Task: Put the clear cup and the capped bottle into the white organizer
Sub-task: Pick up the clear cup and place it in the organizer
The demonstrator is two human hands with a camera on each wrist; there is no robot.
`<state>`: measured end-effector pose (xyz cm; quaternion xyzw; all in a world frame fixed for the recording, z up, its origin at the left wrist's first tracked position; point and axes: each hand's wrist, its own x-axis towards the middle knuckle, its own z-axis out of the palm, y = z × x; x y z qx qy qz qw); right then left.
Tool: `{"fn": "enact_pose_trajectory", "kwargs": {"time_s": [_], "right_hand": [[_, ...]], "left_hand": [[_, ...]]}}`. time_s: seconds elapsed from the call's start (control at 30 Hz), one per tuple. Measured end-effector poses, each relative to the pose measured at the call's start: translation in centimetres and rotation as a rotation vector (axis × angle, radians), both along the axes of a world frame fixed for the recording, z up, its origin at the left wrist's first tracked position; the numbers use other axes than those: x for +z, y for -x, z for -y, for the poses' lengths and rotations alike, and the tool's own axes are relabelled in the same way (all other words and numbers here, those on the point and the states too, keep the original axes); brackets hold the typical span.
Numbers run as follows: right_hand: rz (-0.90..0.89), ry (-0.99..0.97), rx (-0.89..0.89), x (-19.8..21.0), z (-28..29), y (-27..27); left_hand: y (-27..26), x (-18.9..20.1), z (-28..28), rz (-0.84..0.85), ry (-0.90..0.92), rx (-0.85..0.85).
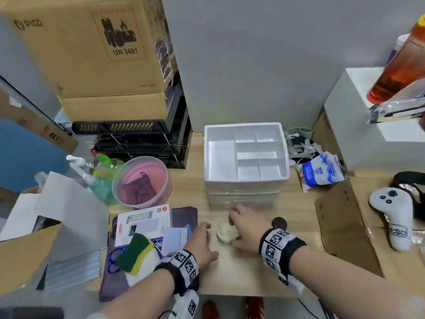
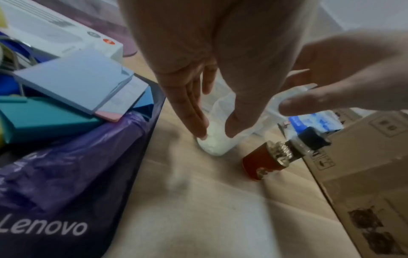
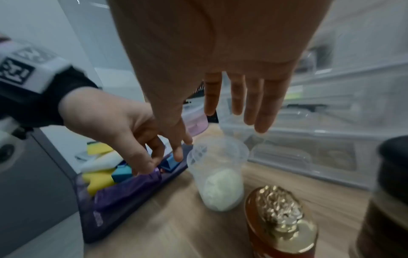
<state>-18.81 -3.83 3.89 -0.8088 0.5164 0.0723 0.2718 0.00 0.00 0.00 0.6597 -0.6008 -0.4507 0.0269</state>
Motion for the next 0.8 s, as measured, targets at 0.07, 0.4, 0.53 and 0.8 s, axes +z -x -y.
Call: {"fn": "enact_pose_trajectory", "kwargs": {"time_s": [0.07, 0.4, 0.53, 0.8], "right_hand": [[-0.044, -0.029, 0.011, -1.3, 0.5, -1.0], [0.126, -0.084, -0.114, -5.4, 0.8, -1.6], [0.361, -0.156, -0.282, -4.0, 0.9, -0.9], [0.693, -0.292, -0.404, -0.3, 0.9, 1.1]], "left_hand": [[0.2, -0.8, 0.3, 0.0, -0.034, 0.007], [0.3, -4.4, 0.4, -0.082, -0.043, 0.049], [0.3, -3.2, 1.4, -0.225, 0.074, 0.142], [1.1, -0.1, 3.2, -0.355, 0.117, 0.105]]}}
